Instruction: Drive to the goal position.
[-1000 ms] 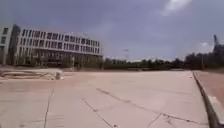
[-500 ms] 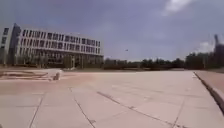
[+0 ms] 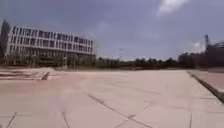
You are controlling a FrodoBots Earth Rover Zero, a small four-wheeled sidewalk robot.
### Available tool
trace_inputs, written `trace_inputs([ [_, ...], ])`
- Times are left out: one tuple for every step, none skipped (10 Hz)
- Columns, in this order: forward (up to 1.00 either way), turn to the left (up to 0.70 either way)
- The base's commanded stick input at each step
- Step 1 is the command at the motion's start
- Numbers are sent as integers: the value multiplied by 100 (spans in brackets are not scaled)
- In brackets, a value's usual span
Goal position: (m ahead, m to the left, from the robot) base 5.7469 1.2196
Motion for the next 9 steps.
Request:
trace_inputs([
  [70, 0],
  [70, 0],
  [70, 0],
  [70, 0],
  [70, 0],
  [70, 0],
  [70, 0],
  [70, 0],
  [70, 0],
])
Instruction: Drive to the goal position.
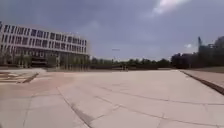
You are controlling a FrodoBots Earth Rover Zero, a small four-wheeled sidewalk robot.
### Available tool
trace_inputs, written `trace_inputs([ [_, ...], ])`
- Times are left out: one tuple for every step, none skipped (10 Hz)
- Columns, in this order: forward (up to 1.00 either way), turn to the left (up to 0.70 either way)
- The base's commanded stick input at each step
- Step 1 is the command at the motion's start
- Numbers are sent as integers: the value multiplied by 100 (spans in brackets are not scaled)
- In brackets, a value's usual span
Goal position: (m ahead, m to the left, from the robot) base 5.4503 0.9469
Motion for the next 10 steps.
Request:
trace_inputs([
  [70, 0],
  [70, 4],
  [70, 10],
  [70, 16],
  [70, 15],
  [70, 0],
  [70, 0],
  [70, 0],
  [70, 0],
  [70, 0],
])
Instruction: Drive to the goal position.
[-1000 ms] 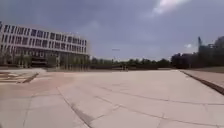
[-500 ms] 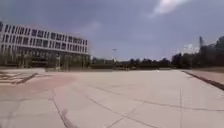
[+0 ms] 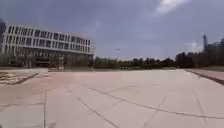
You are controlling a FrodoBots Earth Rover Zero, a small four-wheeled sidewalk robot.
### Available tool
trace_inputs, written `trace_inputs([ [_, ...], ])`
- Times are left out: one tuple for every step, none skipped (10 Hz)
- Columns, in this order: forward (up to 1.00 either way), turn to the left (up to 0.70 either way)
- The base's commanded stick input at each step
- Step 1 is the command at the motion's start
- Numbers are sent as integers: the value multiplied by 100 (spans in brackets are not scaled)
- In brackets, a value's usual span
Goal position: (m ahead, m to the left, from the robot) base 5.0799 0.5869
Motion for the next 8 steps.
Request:
trace_inputs([
  [70, 0],
  [70, 0],
  [70, 0],
  [70, 0],
  [70, 0],
  [70, 0],
  [70, 0],
  [70, 0],
])
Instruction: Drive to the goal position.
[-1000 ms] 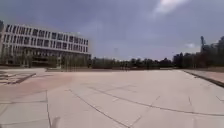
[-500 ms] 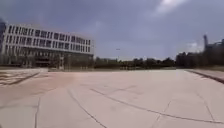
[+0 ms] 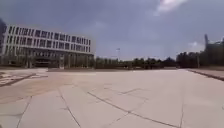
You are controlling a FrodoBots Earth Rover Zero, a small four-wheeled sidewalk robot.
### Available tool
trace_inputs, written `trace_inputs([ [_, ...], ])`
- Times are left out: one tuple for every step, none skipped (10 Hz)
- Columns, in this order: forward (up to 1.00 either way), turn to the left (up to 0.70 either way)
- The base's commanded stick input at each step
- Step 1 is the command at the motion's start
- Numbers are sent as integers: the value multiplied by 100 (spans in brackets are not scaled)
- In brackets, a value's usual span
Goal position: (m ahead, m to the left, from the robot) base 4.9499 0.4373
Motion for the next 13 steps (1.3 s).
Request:
trace_inputs([
  [70, 0],
  [70, 0],
  [70, 0],
  [70, 0],
  [70, 0],
  [70, 0],
  [70, 0],
  [70, 0],
  [70, 0],
  [70, 0],
  [70, 0],
  [70, 0],
  [70, 0],
])
